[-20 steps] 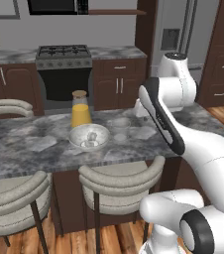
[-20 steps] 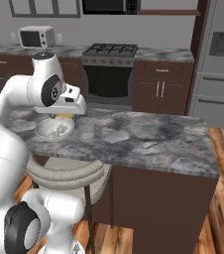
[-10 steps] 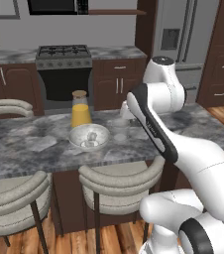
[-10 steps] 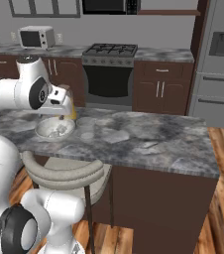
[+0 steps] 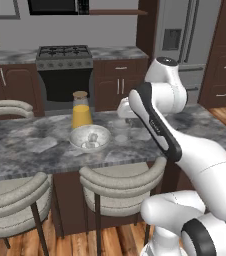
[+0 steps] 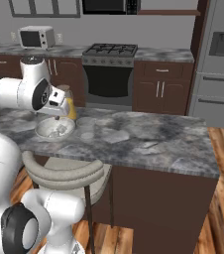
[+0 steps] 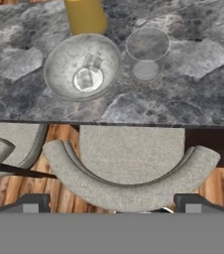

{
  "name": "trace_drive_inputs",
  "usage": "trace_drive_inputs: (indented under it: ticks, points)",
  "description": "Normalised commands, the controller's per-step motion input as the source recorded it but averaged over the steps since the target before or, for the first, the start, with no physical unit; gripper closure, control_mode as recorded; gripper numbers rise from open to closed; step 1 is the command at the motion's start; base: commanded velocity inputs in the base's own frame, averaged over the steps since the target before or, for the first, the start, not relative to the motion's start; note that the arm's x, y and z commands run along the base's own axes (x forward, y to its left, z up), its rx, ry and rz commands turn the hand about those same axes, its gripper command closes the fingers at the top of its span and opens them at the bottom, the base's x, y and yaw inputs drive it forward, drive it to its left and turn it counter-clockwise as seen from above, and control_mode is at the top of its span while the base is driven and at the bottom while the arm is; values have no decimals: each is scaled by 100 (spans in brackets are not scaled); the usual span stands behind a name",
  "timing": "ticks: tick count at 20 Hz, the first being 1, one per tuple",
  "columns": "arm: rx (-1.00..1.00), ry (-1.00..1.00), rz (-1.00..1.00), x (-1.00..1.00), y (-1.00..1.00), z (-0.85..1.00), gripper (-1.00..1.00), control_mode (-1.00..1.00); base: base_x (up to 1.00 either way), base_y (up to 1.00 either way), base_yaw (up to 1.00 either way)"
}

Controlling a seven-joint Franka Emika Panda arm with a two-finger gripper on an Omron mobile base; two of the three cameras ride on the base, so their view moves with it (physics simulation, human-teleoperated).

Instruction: There are two ice cubes in the ice bowl. Place both ice cubes in the glass cup.

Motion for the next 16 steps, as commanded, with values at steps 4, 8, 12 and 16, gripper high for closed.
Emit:
trace_drive_inputs:
  ticks: [4,8,12,16]
  points:
    - [15,1,0,6,17,-7,-100,-100,0,0,0]
    - [-1,4,0,13,78,-12,-100,-100,0,0,0]
    - [-16,9,-1,40,100,-17,-100,-100,0,0,0]
    - [-20,20,-10,79,99,-5,-100,-100,0,0,0]
